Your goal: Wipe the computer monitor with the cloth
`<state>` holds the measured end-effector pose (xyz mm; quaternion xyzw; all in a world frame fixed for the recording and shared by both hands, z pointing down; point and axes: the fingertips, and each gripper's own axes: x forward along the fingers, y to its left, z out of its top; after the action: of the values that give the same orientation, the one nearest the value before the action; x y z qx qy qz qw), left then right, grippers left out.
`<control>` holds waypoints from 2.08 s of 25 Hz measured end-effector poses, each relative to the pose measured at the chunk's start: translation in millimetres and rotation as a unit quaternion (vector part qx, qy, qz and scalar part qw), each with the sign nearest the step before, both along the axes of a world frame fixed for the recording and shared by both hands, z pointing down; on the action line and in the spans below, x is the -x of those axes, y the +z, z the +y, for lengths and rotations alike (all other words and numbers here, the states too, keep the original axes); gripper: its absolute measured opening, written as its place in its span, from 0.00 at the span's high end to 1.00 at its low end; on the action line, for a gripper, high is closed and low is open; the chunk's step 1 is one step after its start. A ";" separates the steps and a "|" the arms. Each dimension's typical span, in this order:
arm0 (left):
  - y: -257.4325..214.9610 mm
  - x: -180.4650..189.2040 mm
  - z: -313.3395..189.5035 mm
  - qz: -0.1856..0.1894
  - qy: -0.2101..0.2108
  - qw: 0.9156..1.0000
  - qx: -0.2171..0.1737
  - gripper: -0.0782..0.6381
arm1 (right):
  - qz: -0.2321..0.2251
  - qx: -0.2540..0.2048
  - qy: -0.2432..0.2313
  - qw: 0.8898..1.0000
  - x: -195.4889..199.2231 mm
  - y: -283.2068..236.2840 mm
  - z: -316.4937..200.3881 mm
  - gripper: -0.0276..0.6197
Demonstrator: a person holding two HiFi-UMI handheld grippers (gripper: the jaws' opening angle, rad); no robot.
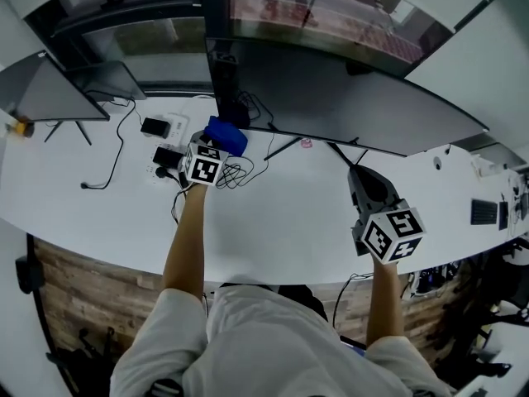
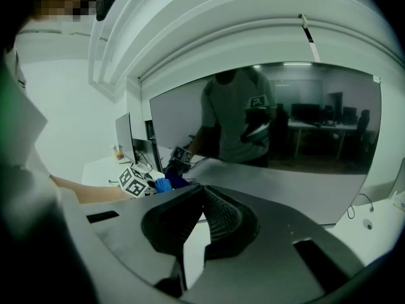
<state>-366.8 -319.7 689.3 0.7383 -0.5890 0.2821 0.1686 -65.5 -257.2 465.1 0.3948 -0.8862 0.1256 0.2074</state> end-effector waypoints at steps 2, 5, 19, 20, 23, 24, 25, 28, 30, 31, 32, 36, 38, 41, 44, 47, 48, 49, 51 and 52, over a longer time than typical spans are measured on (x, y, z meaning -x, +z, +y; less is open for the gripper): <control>4.1 -8.4 -0.7 0.012 -0.002 1.000 -0.001 0.81 | -0.001 0.004 -0.002 1.000 -3.4 4.9 -2.5 0.94; 5.5 -17.1 -0.5 0.033 -0.011 0.999 0.001 0.81 | -0.007 0.004 -0.003 1.000 -10.8 8.3 -6.3 0.94; -19.7 -109.2 -8.2 0.148 -0.013 0.989 -0.013 0.81 | -0.045 0.015 -0.011 0.999 -70.9 13.0 -17.2 0.94; -21.9 -118.5 -9.6 0.146 -0.009 0.989 -0.011 0.81 | -0.047 0.016 -0.009 0.999 -78.4 12.5 -17.0 0.94; -25.8 -144.1 -14.6 0.134 -0.003 0.991 -0.001 0.81 | -0.054 0.016 -0.001 0.998 -102.5 11.4 -15.8 0.94; -25.8 -152.9 -16.4 0.130 -0.002 0.992 0.002 0.81 | -0.056 0.016 0.001 0.998 -111.6 11.6 -15.9 0.94; -25.1 -162.8 -18.3 0.127 0.000 0.992 0.003 0.81 | -0.057 0.017 0.004 0.998 -121.3 12.1 -16.3 0.94; -21.2 -198.5 -24.6 0.119 0.017 0.993 0.006 0.81 | -0.060 0.020 0.015 0.998 -150.9 15.1 -17.1 0.94; -17.5 -222.3 -30.7 0.111 0.025 0.993 0.008 0.81 | -0.060 0.022 0.025 0.998 -171.5 18.1 -16.8 0.94; -15.4 -233.0 -33.9 0.109 0.024 0.994 0.009 0.81 | -0.060 0.023 0.030 0.997 -182.4 19.8 -16.8 0.94; -13.3 -243.5 -36.7 0.109 0.023 0.994 0.011 0.81 | -0.061 0.024 0.035 0.997 -193.6 21.7 -16.9 0.94; -5.5 -296.6 -44.8 0.114 0.044 0.992 0.015 0.81 | -0.063 0.032 0.053 0.996 -237.9 32.7 -18.5 0.94; -3.8 -325.2 -50.3 0.114 0.058 0.992 0.015 0.81 | -0.064 0.035 0.060 0.996 -257.2 38.1 -19.4 0.94; -2.3 -365.4 -58.7 0.119 0.069 0.990 0.013 0.81 | -0.064 0.034 0.068 0.995 -285.5 41.9 -22.3 0.94; -1.3 -408.3 -67.6 0.120 0.082 0.989 0.009 0.81 | -0.067 0.031 0.075 0.994 -316.7 41.8 -27.4 0.94; -1.3 -451.0 -75.7 0.121 0.089 0.989 0.004 0.81 | -0.071 0.026 0.083 0.994 -350.5 39.4 -33.2 0.94; -1.1 -465.1 -78.0 0.122 0.093 0.988 0.003 0.81 | -0.072 0.024 0.086 0.993 -361.7 38.8 -35.4 0.94; -0.8 -479.3 -80.3 0.123 0.098 0.988 0.003 0.81 | -0.073 0.023 0.088 0.993 -372.7 38.2 -37.4 0.94; 0.2 -506.7 -85.3 0.121 0.110 0.987 0.004 0.81 | -0.075 0.021 0.093 0.993 -393.5 37.5 -40.8 0.94; 0.7 -519.4 -88.4 0.120 0.113 0.986 0.005 0.81 | -0.076 0.021 0.095 0.992 -403.3 37.6 -42.3 0.94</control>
<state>152.6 -408.1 690.1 0.8277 -0.4762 0.2111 0.2087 337.8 -299.5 502.7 0.4622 -0.8550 0.1932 0.1343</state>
